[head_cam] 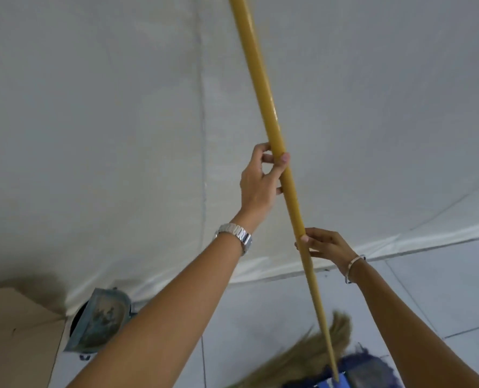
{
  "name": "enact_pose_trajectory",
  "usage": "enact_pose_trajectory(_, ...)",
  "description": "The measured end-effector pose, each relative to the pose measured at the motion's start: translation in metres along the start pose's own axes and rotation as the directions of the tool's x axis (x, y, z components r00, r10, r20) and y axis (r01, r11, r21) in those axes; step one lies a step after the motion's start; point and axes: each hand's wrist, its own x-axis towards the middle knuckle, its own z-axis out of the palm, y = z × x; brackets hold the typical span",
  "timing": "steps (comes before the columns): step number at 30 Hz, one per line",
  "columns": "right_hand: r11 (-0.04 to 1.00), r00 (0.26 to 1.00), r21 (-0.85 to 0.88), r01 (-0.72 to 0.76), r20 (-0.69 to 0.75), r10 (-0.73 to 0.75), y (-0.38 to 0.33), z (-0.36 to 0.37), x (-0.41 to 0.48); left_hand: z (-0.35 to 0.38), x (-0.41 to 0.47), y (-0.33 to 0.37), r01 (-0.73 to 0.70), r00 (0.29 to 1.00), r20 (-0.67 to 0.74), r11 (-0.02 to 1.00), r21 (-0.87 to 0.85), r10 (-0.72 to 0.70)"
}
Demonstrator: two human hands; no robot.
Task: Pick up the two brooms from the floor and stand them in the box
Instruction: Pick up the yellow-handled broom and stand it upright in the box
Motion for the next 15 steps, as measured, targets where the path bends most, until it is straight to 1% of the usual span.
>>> enact_pose_trajectory(4, 0.988, 0.992, 0.092, 0.122, -0.048, -0.118, -0.060, -0.006, -0.028, 0.027, 0.015, 0.080, -0.113, 0.987, 0.116, 0.992, 0.047, 0.107)
enact_pose_trajectory(8, 0.952, 0.965, 0.163, 0.260, -0.079, -0.250, -0.128, 0.001, -0.056, 0.035, 0.020, 0.165, -0.247, 0.952, 0.204, 0.966, 0.077, 0.227)
enact_pose_trajectory(12, 0.902, 0.919, 0.184, 0.392, -0.027, -0.394, -0.182, 0.027, -0.070, 0.012, 0.016, 0.235, -0.329, 0.924, 0.240, 0.938, 0.105, 0.297)
enact_pose_trajectory(15, 0.862, 0.885, 0.229, 0.452, 0.005, -0.465, -0.208, 0.060, -0.073, -0.018, 0.004, 0.274, -0.350, 0.920, 0.236, 0.928, 0.131, 0.314)
